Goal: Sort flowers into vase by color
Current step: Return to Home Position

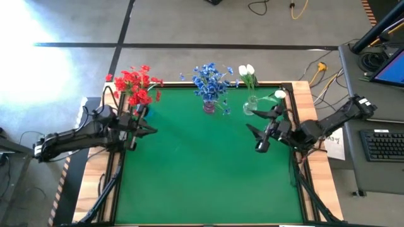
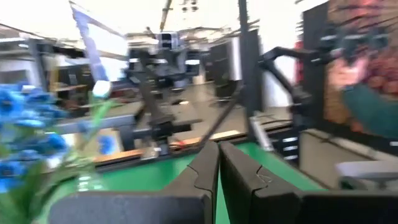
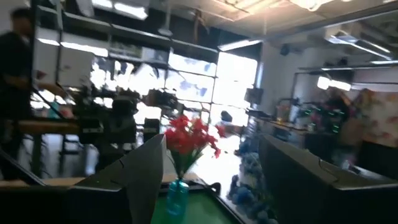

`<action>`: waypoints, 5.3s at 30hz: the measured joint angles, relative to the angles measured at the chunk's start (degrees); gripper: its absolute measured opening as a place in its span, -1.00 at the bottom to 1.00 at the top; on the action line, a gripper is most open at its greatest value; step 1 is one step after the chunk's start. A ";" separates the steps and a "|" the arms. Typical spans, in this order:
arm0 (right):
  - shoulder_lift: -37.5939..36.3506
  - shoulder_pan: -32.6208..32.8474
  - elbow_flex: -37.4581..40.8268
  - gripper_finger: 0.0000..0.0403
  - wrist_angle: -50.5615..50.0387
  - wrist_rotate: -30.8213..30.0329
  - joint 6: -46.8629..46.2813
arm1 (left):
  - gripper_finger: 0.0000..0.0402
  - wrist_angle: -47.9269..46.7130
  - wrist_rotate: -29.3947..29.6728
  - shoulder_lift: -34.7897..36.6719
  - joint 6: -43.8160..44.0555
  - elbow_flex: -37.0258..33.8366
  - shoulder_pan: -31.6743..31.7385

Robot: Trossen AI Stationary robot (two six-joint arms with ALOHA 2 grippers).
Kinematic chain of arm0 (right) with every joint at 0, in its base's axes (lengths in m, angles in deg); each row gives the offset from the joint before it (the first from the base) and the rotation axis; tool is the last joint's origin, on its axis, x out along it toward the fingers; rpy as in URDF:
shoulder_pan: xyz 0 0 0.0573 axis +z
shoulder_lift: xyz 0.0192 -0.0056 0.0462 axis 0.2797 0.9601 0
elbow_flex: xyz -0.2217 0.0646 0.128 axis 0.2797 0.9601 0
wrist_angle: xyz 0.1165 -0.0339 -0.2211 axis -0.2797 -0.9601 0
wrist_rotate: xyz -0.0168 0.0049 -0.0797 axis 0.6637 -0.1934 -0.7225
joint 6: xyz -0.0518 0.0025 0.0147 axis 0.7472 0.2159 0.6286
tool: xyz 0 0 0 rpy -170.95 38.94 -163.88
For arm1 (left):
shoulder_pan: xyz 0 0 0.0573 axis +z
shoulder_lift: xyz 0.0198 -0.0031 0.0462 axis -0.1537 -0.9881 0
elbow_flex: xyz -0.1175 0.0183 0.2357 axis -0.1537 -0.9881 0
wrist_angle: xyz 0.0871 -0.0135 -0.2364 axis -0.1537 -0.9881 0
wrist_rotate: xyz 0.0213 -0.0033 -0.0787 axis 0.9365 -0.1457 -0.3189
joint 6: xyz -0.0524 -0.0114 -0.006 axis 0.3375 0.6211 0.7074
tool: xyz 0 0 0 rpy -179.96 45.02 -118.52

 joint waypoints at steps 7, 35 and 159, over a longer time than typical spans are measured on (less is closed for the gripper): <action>-6.62 -0.26 5.04 0.21 0.18 1.40 -2.10 | -1.00 -4.76 -1.50 7.41 2.76 -0.02 -1.64; -18.53 -0.25 14.24 0.19 0.77 7.43 -2.31 | -1.00 -6.54 -19.82 11.78 4.36 -6.64 -15.07; -43.89 -26.88 30.79 0.19 -42.08 50.34 -15.86 | -1.00 -6.90 -10.66 11.41 8.69 -14.12 -15.20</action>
